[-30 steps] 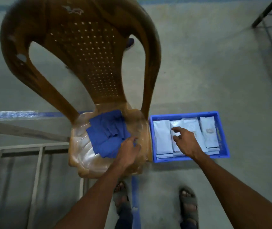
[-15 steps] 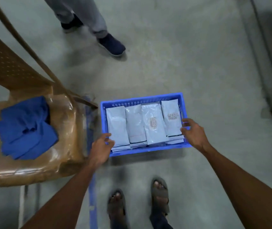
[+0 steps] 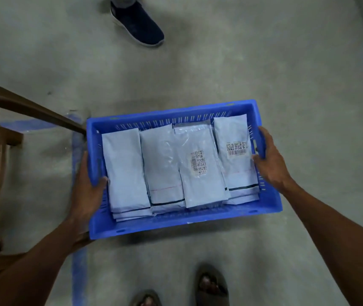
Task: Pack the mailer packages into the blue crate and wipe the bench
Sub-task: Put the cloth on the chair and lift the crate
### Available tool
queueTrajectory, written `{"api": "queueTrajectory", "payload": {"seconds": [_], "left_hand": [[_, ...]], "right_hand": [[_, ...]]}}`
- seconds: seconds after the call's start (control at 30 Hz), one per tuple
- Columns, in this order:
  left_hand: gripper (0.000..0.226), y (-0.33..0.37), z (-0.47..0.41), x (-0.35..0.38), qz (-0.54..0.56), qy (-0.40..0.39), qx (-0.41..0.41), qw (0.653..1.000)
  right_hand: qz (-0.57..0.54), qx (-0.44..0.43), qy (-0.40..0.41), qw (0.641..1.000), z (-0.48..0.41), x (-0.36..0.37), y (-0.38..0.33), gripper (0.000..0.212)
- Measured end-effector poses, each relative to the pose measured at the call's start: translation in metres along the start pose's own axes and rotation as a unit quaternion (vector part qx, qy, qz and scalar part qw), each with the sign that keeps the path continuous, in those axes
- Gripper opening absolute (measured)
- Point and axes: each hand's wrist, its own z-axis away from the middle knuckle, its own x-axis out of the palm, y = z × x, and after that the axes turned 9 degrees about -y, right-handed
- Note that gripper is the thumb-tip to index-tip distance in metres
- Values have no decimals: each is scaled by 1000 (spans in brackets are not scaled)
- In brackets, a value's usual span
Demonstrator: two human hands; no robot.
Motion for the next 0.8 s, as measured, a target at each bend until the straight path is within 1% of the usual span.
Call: {"api": "queueTrajectory", "payload": {"seconds": [0.13, 0.2, 0.3, 0.33, 0.4, 0.53, 0.63, 0.73, 0.8], "left_hand": [[75, -4, 0, 4, -20, -3, 14, 1000], [74, 3, 3, -2, -55, -11, 25, 998], [74, 32, 17, -24, -67, -15, 33, 997], [73, 46, 24, -34, -65, -17, 24, 997], [73, 79, 42, -59, -47, -21, 7, 999], [75, 157, 86, -131, -19, -31, 11, 999], [74, 230, 140, -204, -23, -25, 34, 999], [74, 293, 185, -263, -37, -1, 48, 998], [74, 331, 223, -313, -28, 0, 56, 998]], "right_hand": [[-10, -13, 4, 1000, 1, 2, 6, 81], [7, -19, 6, 1000, 6, -3, 1, 80], [37, -22, 29, 999, 24, -29, -21, 78], [42, -17, 28, 999, 34, -42, -33, 77], [47, -6, 26, 999, 59, -74, -65, 76], [60, -6, 49, 997, 124, -154, -149, 75], [48, -26, 80, 995, 195, -225, -227, 72], [57, -46, 91, 993, 248, -276, -286, 72], [44, -70, 91, 992, 294, -310, -330, 74]]}}
